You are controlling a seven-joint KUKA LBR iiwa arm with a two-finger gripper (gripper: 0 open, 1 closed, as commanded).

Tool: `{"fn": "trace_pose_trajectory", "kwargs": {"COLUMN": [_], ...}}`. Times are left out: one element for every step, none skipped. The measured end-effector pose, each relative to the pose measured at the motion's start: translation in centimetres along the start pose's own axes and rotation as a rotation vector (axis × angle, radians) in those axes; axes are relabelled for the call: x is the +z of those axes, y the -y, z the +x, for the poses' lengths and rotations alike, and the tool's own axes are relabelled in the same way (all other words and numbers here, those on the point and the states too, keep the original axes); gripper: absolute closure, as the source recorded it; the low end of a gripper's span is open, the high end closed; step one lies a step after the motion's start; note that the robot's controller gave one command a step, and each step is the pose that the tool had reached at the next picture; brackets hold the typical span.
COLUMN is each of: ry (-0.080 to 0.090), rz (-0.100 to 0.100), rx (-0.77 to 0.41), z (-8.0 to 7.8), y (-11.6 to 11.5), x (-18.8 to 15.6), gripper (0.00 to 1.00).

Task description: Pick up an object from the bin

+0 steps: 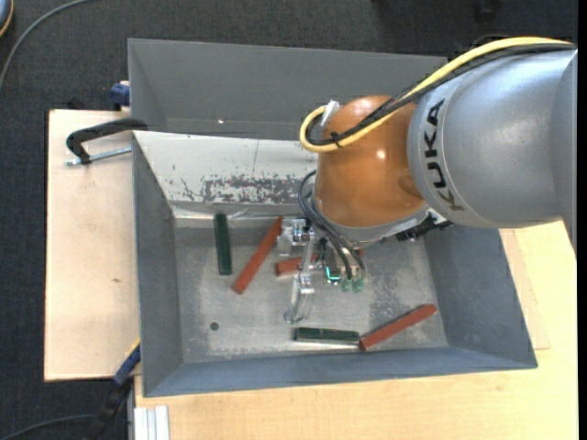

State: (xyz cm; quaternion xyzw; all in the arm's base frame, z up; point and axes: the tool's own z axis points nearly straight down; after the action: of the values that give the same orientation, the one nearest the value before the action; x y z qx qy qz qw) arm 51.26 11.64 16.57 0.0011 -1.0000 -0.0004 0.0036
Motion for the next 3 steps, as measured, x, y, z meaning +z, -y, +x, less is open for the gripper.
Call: {"fn": "trace_pose_trajectory", "kwargs": {"ry": [0.017,0.028,0.011], "rz": [-0.004,-0.006,-0.003], "rx": [0.138,0.139,0.138], "z": [-5.80,-6.13,-5.64], "y": [-0.51,-0.50,-0.52], "x": [9.53,8.91,9.37], "gripper": [0.00,1.00,0.00]}}
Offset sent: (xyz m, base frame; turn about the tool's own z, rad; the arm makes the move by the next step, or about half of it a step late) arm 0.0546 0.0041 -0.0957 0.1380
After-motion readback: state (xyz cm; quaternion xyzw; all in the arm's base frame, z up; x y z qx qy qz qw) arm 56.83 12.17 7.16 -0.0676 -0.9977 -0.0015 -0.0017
